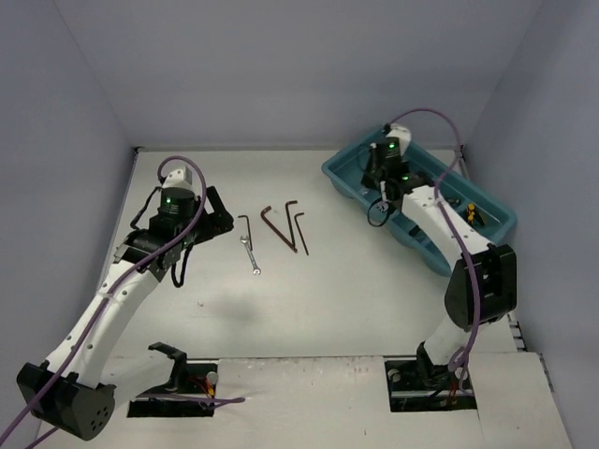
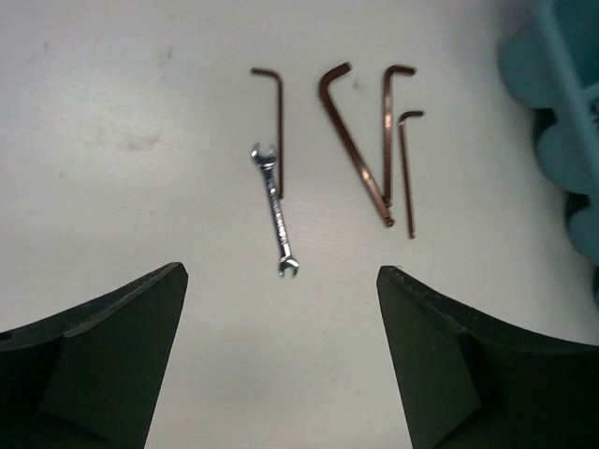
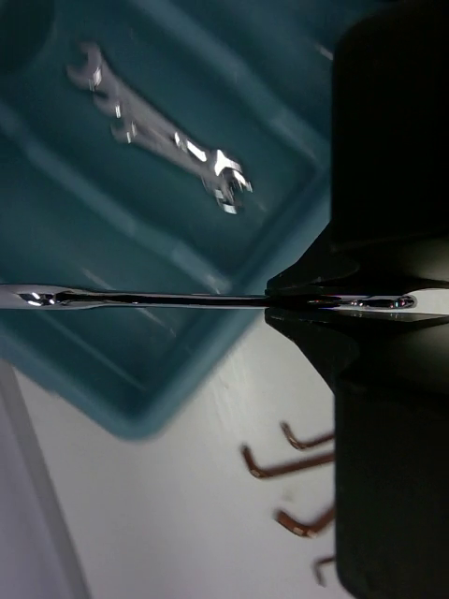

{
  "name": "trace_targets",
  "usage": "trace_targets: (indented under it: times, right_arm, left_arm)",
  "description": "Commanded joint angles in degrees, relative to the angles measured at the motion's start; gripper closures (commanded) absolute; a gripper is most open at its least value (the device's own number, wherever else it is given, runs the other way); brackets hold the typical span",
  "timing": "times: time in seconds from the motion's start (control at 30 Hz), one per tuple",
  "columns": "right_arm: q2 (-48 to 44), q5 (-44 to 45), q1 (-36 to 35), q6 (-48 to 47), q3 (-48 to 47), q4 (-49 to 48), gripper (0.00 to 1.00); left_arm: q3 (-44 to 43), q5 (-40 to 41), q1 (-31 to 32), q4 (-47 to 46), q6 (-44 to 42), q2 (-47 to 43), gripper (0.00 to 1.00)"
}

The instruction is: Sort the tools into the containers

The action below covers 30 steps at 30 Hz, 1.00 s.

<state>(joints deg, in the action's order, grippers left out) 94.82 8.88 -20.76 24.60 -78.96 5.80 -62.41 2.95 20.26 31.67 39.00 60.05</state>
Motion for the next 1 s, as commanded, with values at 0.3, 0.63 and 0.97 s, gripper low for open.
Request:
trace_targets:
  times: [0.3,0.63,0.97]
  right_arm:
    - [18.17,2.5,13.41,8.06,-11.55,-1.49,1.0]
    - [23.1,1.86,14.52,8.57,-15.07,-1.36,0.63]
    - [5.35,1.15,13.26,0.83,-8.87,0.69,0.52]
  left_arm:
    - [5.16,1.6,0.83,4.63,4.91,4.64,0.19]
    - [2.76,-1.12,2.57,-2.01,8.37,19.82,0.2]
    - [-5.13,0.6,5.09,-2.66,10.85,34.69,0.41]
